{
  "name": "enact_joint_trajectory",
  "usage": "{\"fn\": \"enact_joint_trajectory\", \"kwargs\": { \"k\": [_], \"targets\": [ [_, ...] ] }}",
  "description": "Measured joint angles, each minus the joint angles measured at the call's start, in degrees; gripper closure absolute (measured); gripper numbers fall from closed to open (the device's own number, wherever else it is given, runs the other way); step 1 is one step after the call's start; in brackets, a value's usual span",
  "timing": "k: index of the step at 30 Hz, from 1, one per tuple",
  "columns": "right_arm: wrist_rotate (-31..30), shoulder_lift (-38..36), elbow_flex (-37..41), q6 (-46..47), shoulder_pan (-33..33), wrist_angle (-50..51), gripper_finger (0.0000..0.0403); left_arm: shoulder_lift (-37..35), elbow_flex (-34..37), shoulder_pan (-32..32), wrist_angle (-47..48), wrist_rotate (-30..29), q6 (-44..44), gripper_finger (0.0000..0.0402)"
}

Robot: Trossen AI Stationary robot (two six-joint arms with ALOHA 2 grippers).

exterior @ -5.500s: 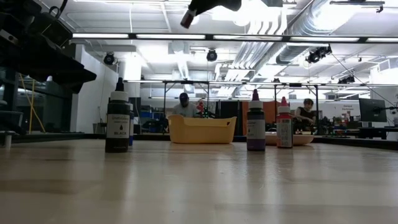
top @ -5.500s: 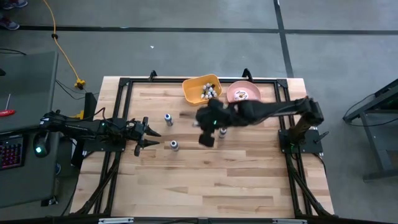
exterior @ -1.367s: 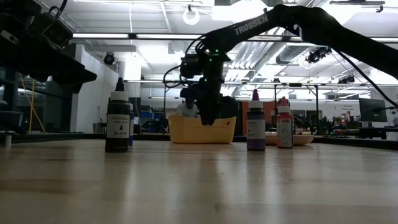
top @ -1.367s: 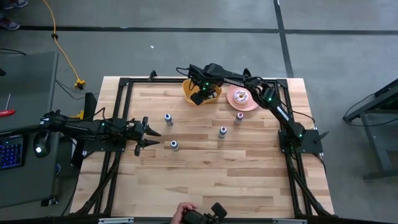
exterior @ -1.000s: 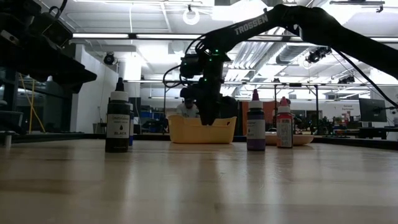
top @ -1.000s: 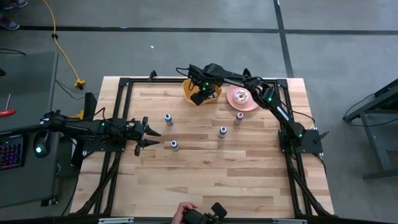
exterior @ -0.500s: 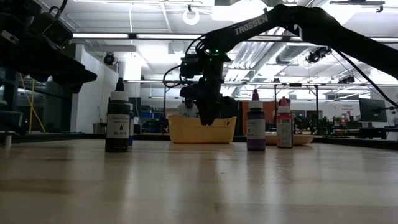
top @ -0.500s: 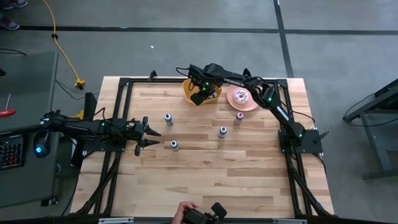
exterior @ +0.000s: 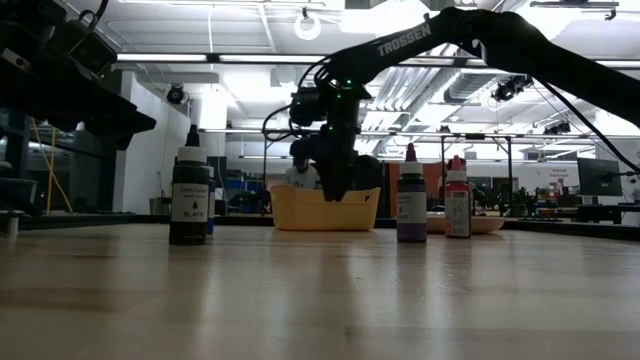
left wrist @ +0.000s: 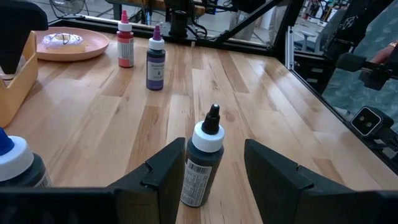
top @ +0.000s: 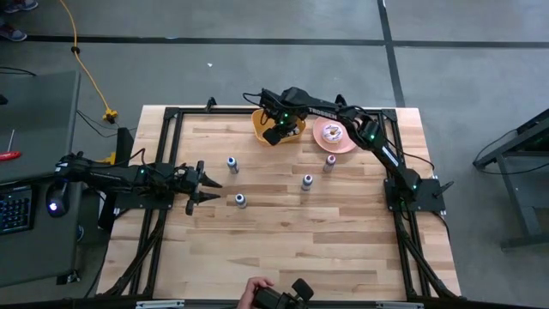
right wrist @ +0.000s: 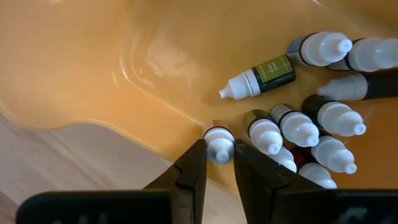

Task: Pick & Place food coloring
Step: Put the small orange food coloring bottle into the yellow bin, then put the large pink food coloring bottle into the yellow bin

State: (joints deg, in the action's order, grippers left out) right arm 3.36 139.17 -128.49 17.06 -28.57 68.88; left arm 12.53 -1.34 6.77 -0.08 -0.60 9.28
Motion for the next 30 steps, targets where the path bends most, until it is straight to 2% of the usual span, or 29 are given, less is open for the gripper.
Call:
{"fn": "enact_joint_trajectory", "kwargs": {
  "k": [9,20,30],
  "targets": [
    [0.28,0.0,0.0,-0.54,-0.31,0.35,0.0325,0.0,0.0,-0.01,0.0,-0.02,0.0,0.0238],
    [0.14,-0.02,-0.01,-0.59,-0.31,0.33,0.0256,-0.02,0.0,-0.01,0.0,-0.04,0.0,0.0238],
    [0.26,-5.92,-0.09,-1.15,-0.29,0.17,0.0251,-0.01,0.0,0.0,0.0,-0.04,-0.01,0.0238]
  ]
}}
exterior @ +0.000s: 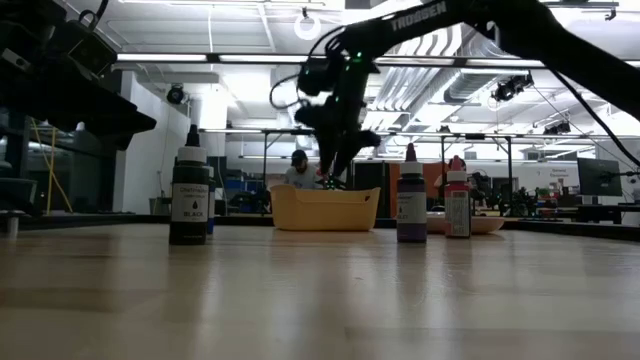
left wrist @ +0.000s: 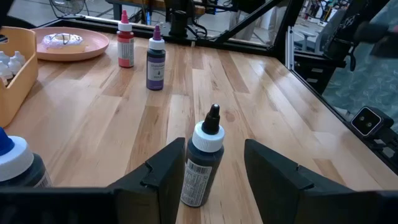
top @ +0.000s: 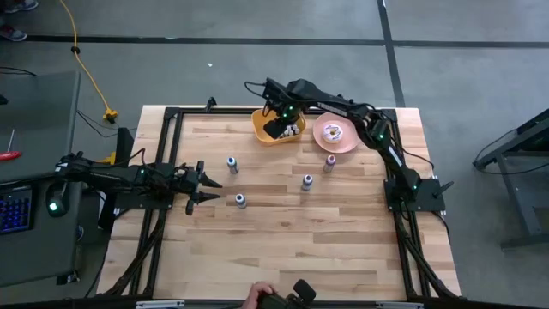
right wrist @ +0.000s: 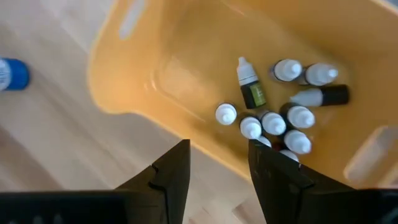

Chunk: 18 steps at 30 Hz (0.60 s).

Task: Pick & Place food coloring
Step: Put the large pink food coloring bottle into the yellow bin

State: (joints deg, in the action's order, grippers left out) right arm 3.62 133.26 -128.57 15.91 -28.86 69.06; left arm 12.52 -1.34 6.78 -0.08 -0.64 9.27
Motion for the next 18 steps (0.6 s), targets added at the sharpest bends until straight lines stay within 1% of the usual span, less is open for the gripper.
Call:
{"fn": "enact_joint_trajectory", "kwargs": {
  "k": [3,6,12,14,16,18],
  "targets": [
    [0.0,-2.61,0.0,-0.83,0.32,1.41,0.0251,-0.01,0.0,0.0,0.0,0.0,0.01,0.0238],
    [-1.08,-5.82,0.0,-2.53,1.16,5.6,0.0251,-0.01,0.0,0.0,0.02,0.0,0.01,0.0238],
    [-9.17,-10.73,0.0,-5.01,4.24,21.03,0.0251,-0.01,0.0,0.0,0.0,0.0,0.01,0.0238],
    [-11.11,-13.0,1.11,-4.49,5.26,20.78,0.025,-0.01,0.0,0.01,0.0,0.0,0.01,0.0238],
    [-10.27,-15.61,3.09,-3.46,5.97,19.63,0.025,-0.01,0.0,0.01,0.01,0.07,0.01,0.0238],
    [-10.12,-17.65,5.03,-1.1,6.47,20.72,0.025,-0.01,0.0,0.0,0.0,0.07,0.01,0.0238]
  ]
}}
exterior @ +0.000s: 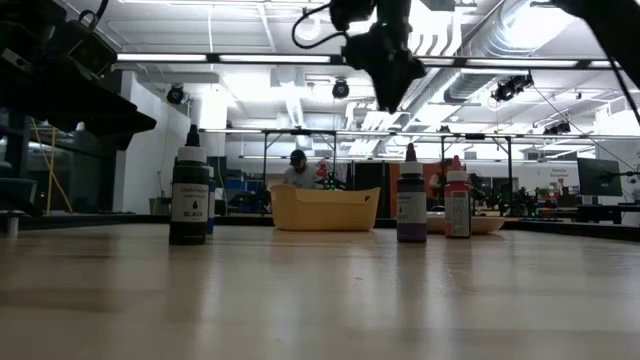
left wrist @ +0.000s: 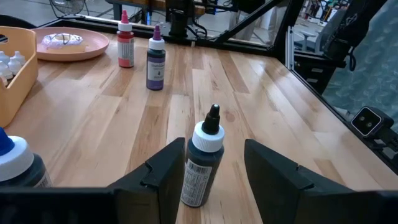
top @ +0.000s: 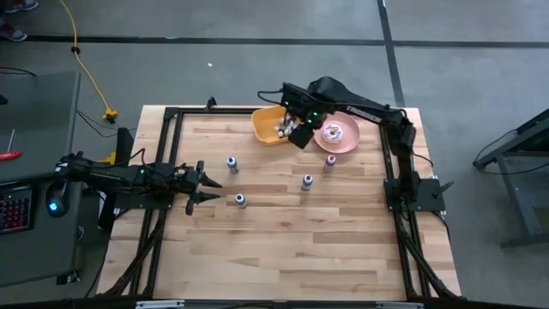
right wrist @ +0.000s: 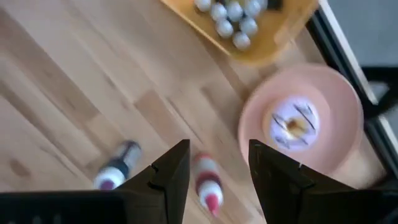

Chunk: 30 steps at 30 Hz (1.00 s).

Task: Pick & Place food coloring
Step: Put the large pink food coloring bottle into the yellow bin

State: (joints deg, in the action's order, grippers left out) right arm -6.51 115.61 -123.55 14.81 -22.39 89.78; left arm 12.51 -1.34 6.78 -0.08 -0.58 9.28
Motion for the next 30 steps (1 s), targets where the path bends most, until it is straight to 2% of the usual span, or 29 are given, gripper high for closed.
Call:
{"fn": "enact_joint_trajectory", "kwargs": {
  "k": [2,9,17,25,30],
  "targets": [
    [-0.42,-2.35,3.51,1.73,0.15,0.07,0.0249,0.0,0.0,-0.01,0.0,0.0,0.0,0.0238],
    [3.81,-14.56,19.89,8.43,1.0,-1.0,0.0249,0.0,0.0,-0.01,0.0,0.0,0.0,0.0238],
    [4.46,-27.13,35.35,18.23,3.93,-3.84,0.0249,0.0,0.0,0.0,0.0,-0.02,0.0,0.0238],
    [6.93,-34.76,48.68,21.23,5.04,-13.32,0.0249,0.0,0.0,0.0,0.0,0.0,0.0,0.0238],
    [4.91,-39.68,57.08,20.88,6.05,-21.19,0.0249,0.0,0.02,-0.01,0.0,-0.02,0.0,0.0238]
  ]
}}
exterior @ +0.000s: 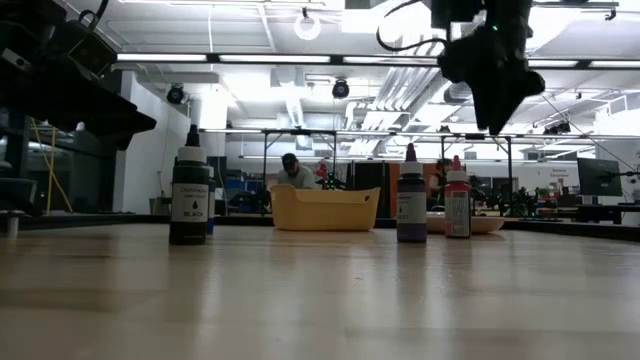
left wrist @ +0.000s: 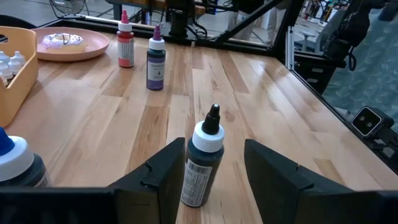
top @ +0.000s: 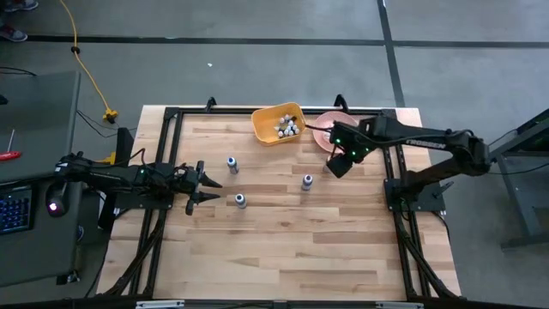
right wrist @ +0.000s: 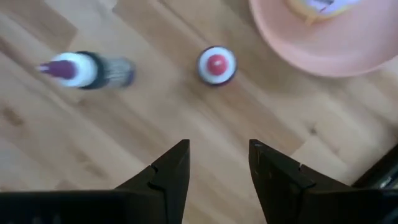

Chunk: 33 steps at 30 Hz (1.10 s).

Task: Pick & Place food coloring
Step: Put the large pink food coloring bottle into the yellow bin

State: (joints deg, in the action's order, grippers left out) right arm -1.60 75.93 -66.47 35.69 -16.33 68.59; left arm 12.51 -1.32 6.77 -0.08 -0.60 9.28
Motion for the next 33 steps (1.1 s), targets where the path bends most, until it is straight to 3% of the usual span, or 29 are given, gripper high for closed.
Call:
{"fn": "enact_joint_trajectory", "kwargs": {
  "k": [8,14,19,26,33],
  "targets": [
    [-7.87,-8.52,14.01,-4.69,3.74,-15.96,0.0248,0.0,-0.02,0.01,0.0,0.0,0.0,0.0238],
    [-1.06,-10.05,17.27,-4.66,3.47,-20.06,0.0248,0.0,-0.01,0.02,0.0,0.0,0.0,0.0238],
    [4.69,-6.96,10.68,-8.28,0.36,-16.03,0.0248,0.0,0.0,0.02,0.0,0.0,0.0,0.0238],
    [4.49,4.75,-3.9,-20.55,-3.46,-0.65,0.0248,0.01,-0.01,0.0,0.0,0.0,0.0,0.0238],
    [3.43,13.06,-10.18,-33.29,-5.04,3.0,0.0248,0.0,-0.01,0.02,0.0,0.0,0.0,0.0238]
  ]
}}
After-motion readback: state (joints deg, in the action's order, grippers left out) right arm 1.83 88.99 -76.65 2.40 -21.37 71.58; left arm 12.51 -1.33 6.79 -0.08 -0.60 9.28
